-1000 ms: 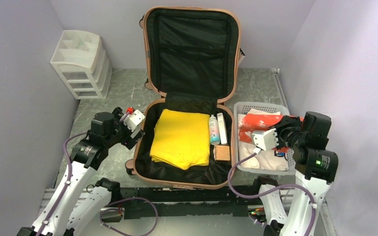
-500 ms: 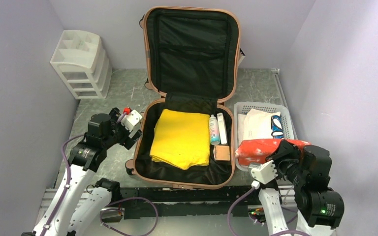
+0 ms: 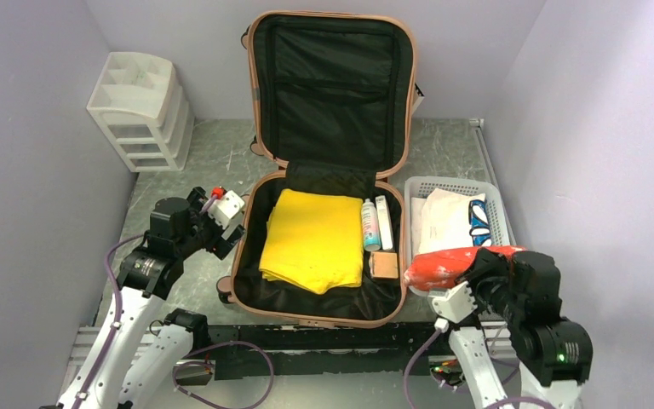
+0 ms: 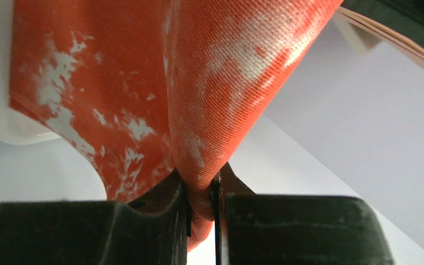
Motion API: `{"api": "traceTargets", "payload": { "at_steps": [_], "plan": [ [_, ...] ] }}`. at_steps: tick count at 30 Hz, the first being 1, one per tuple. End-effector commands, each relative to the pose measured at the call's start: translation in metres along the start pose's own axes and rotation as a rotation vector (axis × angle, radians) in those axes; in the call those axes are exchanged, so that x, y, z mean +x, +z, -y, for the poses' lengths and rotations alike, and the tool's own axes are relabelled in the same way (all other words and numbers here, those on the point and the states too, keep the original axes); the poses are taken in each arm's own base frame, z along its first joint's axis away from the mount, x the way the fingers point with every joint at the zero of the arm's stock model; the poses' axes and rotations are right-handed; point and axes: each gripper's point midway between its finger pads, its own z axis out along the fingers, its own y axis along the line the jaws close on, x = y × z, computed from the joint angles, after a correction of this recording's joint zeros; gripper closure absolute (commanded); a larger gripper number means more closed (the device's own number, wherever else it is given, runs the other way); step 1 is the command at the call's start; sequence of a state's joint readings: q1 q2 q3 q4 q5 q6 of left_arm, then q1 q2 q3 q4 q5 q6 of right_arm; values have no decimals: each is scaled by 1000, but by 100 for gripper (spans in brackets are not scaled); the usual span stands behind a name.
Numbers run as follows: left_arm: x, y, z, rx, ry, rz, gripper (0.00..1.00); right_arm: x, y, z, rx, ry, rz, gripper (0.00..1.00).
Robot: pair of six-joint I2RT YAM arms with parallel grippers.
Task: Open, take out, and arrange the luggage
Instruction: Place the clothes in the bin.
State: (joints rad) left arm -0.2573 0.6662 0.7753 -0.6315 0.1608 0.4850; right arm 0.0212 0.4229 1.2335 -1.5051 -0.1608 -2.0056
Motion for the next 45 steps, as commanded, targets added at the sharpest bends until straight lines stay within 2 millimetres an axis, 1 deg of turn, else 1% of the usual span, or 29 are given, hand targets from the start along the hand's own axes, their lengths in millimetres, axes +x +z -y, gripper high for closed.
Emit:
{"api": "traceTargets", "payload": {
  "at_steps": [1, 3, 4, 6, 7, 9, 13, 15, 18, 20, 22, 24, 27, 28, 31, 34, 35, 39, 40, 45],
  "plan": [
    [-11, -1, -3, -8, 1, 52, 5, 14, 15, 23, 51, 28, -23, 100],
    [-10, 0, -2, -4, -1, 51, 5, 20, 23, 26, 61, 39, -42, 100],
    [-10, 0, -2, -2, -1, 51, 5, 24, 33, 25, 55, 47, -54, 100],
    [-11, 0, -2, 0, 0, 54, 5, 34, 48, 32, 89, 61, -90, 100],
    [-11, 0, -1, 2, 0, 55, 5, 38, 63, 28, 79, 70, -98, 100],
    [-11, 0, -1, 2, 1, 56, 5, 44, 85, 26, 65, 93, -111, 100],
    [-12, -1, -1, 1, 3, 62, 5, 48, 131, 20, 11, 177, -73, 100],
    [-12, -1, -1, 1, 4, 63, 5, 51, 152, 16, -16, 219, -66, 100],
    [-12, -3, 0, 0, 5, 69, 5, 58, 179, 5, -59, 272, -89, 100],
    [-13, -4, -1, -2, 8, 73, 5, 63, 188, -3, -82, 303, -118, 100],
    [-13, -4, 0, -2, 8, 76, 5, 65, 191, -11, -107, 321, -136, 100],
    [-13, -4, 0, 1, 8, 79, 5, 72, 186, -15, -106, 330, -184, 100],
    [-13, -3, 1, 9, 8, 79, 5, 78, 173, -9, -65, 321, -227, 100],
    [-13, -3, 2, 10, 9, 78, 5, 79, 166, -4, -39, 320, -235, 100],
    [-14, -4, 1, 8, 9, 84, 5, 79, 138, 14, 26, 322, -230, 100],
    [-14, -4, 2, 9, 7, 85, 5, 69, 105, 25, 40, 286, -192, 100],
    [-14, -3, 2, 9, 8, 83, 5, 61, 95, 28, 46, 265, -156, 100],
    [-15, -5, 1, 3, 7, 89, 5, 47, 53, 26, 45, 206, -131, 100],
    [-15, -5, 1, 2, 6, 91, 5, 44, 45, 22, 36, 199, -131, 100],
    [-15, -6, 0, -1, 6, 91, 5, 45, 2, 21, 80, 169, -199, 100]
  ]
}}
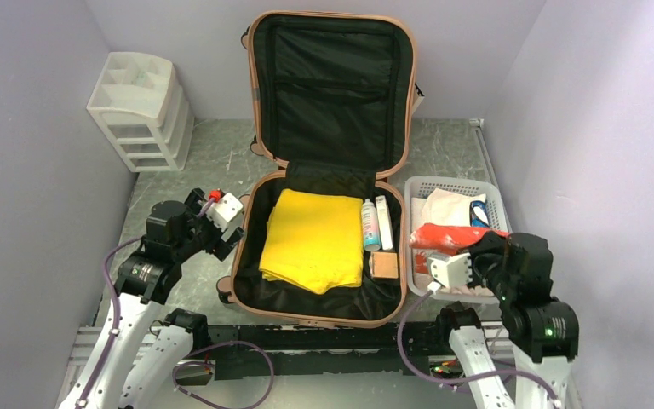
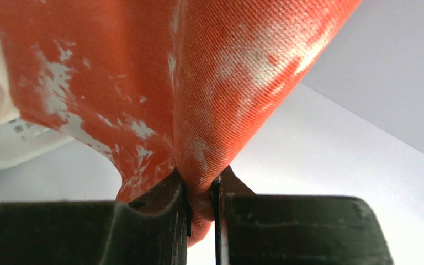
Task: Open, take out, and arrange the luggage
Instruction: Place the clothes in the bin.
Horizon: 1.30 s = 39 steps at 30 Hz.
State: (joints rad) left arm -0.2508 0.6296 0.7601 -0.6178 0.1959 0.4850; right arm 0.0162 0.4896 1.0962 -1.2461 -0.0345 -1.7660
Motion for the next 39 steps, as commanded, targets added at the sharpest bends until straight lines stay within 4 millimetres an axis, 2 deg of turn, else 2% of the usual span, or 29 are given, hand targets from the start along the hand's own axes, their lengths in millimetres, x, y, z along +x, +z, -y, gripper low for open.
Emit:
{"api": "traceTargets", "payload": {
  "at_steps": [1, 6, 9, 11, 16, 20, 25, 39],
  "plan": [
    [-10, -2, -4, -11, 3, 45, 5, 7, -44, 14, 90, -65, -55, 100],
    [-10, -3, -5, -22, 1, 47, 5, 3, -84, 19, 166, -66, -57, 100],
    [-10, -3, -6, -25, 0, 47, 5, 2, -95, 19, 210, -103, -68, 100],
    [-10, -3, -6, -24, 0, 46, 5, 0, -93, 17, 207, -94, -55, 100],
    [-10, -4, -6, -26, -3, 45, 5, 2, -56, -7, 78, -26, -48, 100],
    [-9, -3, -6, -19, -2, 43, 5, -1, -42, -15, 37, 26, -23, 100],
    [-9, -2, -5, -12, -4, 40, 5, 5, -22, -16, 39, 31, -58, 100],
    [-10, -4, -4, -13, 2, 52, 5, 16, 56, -27, -43, 85, -104, 100]
  ]
}}
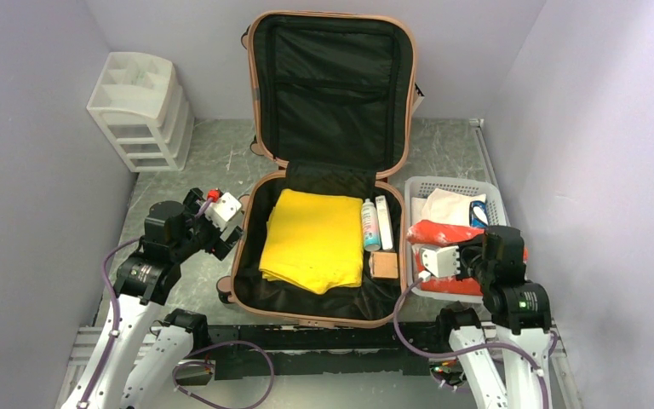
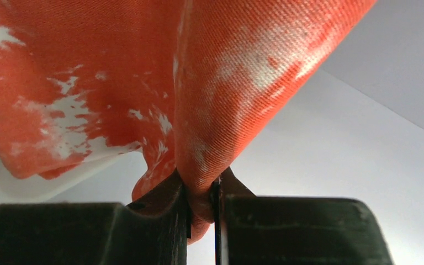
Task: Open, take out, and arrange the luggage
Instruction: Place the clothes in the bin.
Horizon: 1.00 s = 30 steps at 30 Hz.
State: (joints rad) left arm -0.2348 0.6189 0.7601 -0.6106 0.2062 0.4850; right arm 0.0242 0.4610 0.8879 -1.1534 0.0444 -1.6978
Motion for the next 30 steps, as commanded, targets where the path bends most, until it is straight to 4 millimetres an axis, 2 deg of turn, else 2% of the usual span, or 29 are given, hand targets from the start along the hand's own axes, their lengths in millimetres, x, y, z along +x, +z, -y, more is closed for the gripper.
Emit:
{"api": "traceTargets", "payload": {
  "at_steps": [1, 12, 19, 29, 30],
  "plan": [
    [-8, -1, -1, 0, 6, 38, 5, 8, 19, 14, 44, 29, -47, 100],
    [-9, -2, 0, 5, 6, 44, 5, 13, 66, 12, 18, 45, -89, 100],
    [-9, -2, 0, 5, 8, 44, 5, 18, 90, 0, -41, 73, -124, 100],
    [-9, -1, 0, 4, 6, 43, 5, 28, 107, -6, -73, 106, -183, 94],
    [-9, -1, 0, 5, 7, 43, 5, 30, 108, -7, -79, 109, -189, 91]
  ]
}}
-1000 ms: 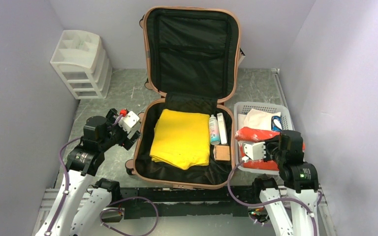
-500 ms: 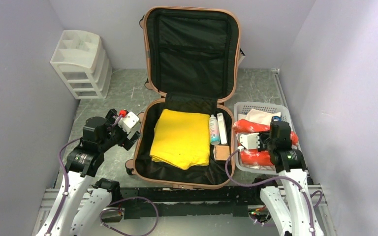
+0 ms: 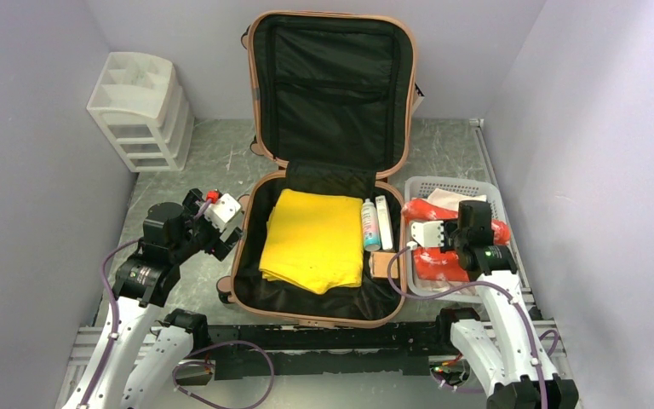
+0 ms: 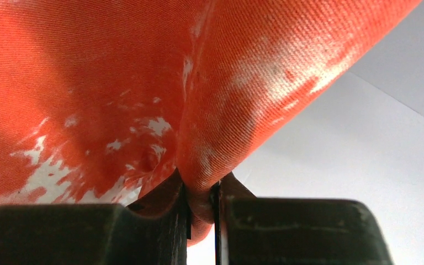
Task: Open, take out, and arrange the luggage
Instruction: Place the clothes in the bin.
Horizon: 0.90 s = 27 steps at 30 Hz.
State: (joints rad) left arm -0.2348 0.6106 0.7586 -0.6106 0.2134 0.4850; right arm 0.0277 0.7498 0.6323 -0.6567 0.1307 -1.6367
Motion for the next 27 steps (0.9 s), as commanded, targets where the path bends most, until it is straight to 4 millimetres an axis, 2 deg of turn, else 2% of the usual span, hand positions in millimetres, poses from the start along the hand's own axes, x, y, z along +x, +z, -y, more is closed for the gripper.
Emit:
{"api": "traceTargets", "payload": {
  "at_steps": [1, 5, 7, 8, 12, 15, 18, 20, 21, 22, 23, 24, 25, 27],
  "plan": [
    [-7, 0, -1, 2, 5, 34, 5, 21, 2, -8, -28, 58, -114, 84],
    [-8, 0, -1, 1, 5, 36, 5, 25, 1, -4, -18, 83, -130, 45],
    [-8, -1, -1, 1, 6, 37, 5, 27, -2, 8, 28, 119, -139, 23],
    [-8, -1, -1, 0, 6, 38, 5, 29, -5, 16, 52, 136, -143, 17],
    [-8, -1, -1, -1, 4, 37, 5, 28, -29, 58, 166, 246, -96, 1],
    [-8, -1, -2, -5, 3, 36, 5, 17, -47, 85, 210, 350, 5, 0],
    [-8, -1, -2, -7, 3, 37, 5, -5, -59, 109, 231, 436, 153, 4],
    [-8, -1, -3, -10, 2, 39, 5, -25, -63, 117, 213, 462, 276, 12],
    [-8, -2, -3, -12, 2, 39, 5, -35, -63, 119, 202, 469, 333, 22],
    [-8, -2, -3, -13, 2, 39, 5, -43, -62, 120, 195, 473, 373, 43],
    [-8, -2, -3, -14, 2, 39, 5, -49, -58, 120, 185, 479, 404, 68],
    [-7, -2, -4, -13, 1, 38, 5, -54, -54, 120, 177, 495, 429, 87],
    [-7, -2, -4, -15, 0, 37, 5, -59, -48, 118, 161, 516, 449, 100],
    [-7, -2, -4, -14, 0, 37, 5, -63, -28, 106, 107, 530, 447, 100]
  ]
}}
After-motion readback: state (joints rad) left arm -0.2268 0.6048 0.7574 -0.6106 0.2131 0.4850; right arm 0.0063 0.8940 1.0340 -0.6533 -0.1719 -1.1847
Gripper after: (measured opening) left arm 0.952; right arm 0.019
